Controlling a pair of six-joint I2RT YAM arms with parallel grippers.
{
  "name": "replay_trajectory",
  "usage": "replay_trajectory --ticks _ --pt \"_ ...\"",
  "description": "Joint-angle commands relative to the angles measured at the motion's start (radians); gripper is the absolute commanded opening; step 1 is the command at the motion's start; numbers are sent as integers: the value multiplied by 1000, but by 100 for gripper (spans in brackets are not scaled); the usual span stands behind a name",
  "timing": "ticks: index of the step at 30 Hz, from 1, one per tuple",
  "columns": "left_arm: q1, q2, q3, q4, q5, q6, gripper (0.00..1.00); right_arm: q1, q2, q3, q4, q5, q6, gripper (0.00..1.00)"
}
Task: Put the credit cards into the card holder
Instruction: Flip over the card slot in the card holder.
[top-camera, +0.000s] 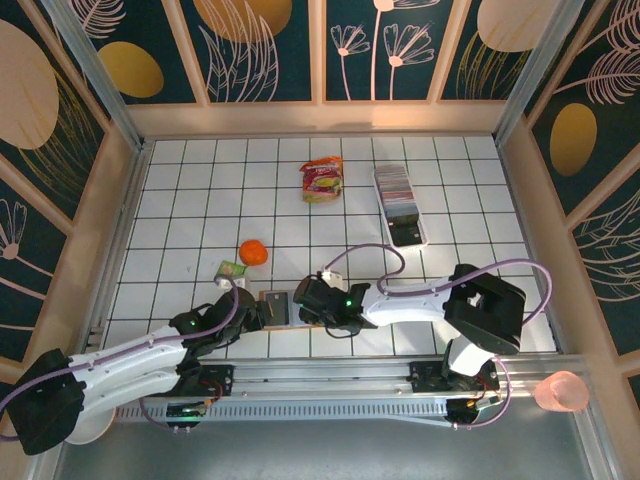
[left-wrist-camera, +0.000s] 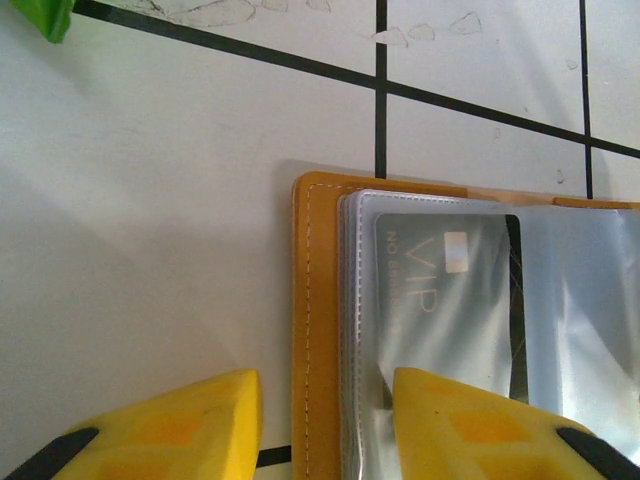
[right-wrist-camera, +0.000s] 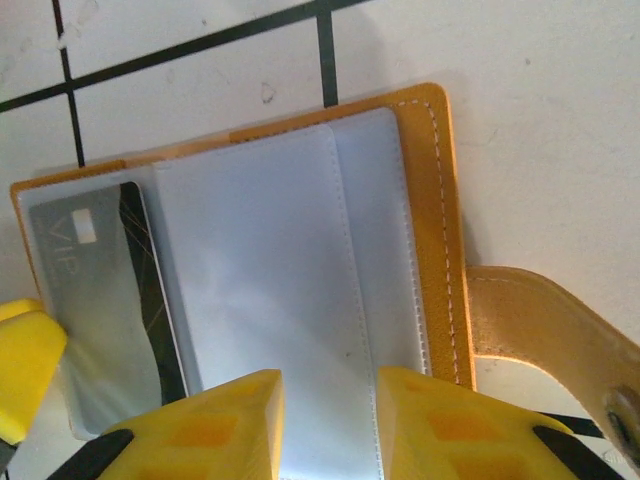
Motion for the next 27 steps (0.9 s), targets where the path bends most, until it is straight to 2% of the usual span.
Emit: replay_trajectory --ticks 1,10,20,27 --pt "-2 36 -17 11 43 9 36 10 20 -8 1 4 15 30" --pt "-3 50 -32 29 55 9 29 12 54 8 22 -20 11 30" --pt "-3 49 -43 36 68 8 26 15 73 48 26 -18 0 32" --pt "-3 48 -45 37 67 4 25 6 49 16 132 -31 16 34"
